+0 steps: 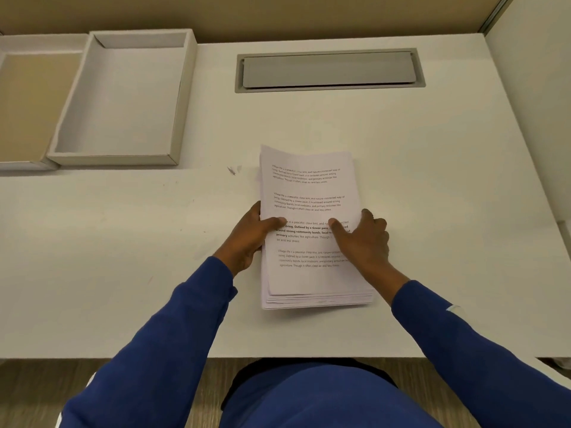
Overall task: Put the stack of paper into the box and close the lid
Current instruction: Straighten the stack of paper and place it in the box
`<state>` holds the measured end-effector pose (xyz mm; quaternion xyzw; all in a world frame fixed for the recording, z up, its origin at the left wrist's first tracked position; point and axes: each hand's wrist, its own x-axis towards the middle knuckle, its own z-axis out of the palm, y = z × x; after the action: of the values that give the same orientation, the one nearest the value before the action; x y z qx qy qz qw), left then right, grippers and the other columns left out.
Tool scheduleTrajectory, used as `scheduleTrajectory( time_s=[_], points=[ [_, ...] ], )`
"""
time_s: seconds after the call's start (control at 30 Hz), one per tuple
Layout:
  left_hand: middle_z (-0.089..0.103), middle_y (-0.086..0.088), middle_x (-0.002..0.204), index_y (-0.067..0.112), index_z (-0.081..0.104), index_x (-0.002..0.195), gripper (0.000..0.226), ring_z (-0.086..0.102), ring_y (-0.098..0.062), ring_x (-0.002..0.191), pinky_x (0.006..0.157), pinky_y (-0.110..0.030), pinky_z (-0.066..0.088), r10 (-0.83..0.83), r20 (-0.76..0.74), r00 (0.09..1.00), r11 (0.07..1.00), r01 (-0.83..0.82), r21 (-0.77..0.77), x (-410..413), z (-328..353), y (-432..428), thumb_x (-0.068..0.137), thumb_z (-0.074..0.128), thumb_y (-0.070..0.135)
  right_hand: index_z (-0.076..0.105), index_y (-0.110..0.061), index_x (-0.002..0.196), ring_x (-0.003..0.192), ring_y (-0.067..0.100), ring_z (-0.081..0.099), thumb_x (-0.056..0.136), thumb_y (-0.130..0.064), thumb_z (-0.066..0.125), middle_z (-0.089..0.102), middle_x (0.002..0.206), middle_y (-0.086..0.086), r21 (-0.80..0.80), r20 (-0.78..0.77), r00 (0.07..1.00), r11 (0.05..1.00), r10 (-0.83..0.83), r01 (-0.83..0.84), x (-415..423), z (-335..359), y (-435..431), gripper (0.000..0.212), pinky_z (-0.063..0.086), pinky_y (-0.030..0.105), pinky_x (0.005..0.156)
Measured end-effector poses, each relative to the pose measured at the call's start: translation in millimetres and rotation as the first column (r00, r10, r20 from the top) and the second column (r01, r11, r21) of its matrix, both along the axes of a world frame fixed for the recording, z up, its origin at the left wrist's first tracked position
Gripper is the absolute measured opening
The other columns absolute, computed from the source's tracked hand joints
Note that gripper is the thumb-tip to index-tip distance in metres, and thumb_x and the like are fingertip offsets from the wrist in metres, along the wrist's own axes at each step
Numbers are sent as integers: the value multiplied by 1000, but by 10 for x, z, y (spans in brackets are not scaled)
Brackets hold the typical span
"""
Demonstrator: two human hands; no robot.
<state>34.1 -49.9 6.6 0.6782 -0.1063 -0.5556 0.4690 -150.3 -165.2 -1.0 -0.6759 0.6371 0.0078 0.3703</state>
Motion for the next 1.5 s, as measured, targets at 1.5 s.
scheduleTrajectory(
  time_s=[1.5],
  points=[
    [63, 7, 113, 32, 50, 126, 50, 64, -13, 107, 81, -26, 58, 453, 408, 793, 786, -138, -603, 64, 663, -274, 83, 53, 6, 50, -25, 128, 96, -1, 64, 81, -10, 53, 64, 111, -8, -60, 866, 500, 995, 11, 82, 263, 834, -372, 50, 56, 20, 74]
  ],
)
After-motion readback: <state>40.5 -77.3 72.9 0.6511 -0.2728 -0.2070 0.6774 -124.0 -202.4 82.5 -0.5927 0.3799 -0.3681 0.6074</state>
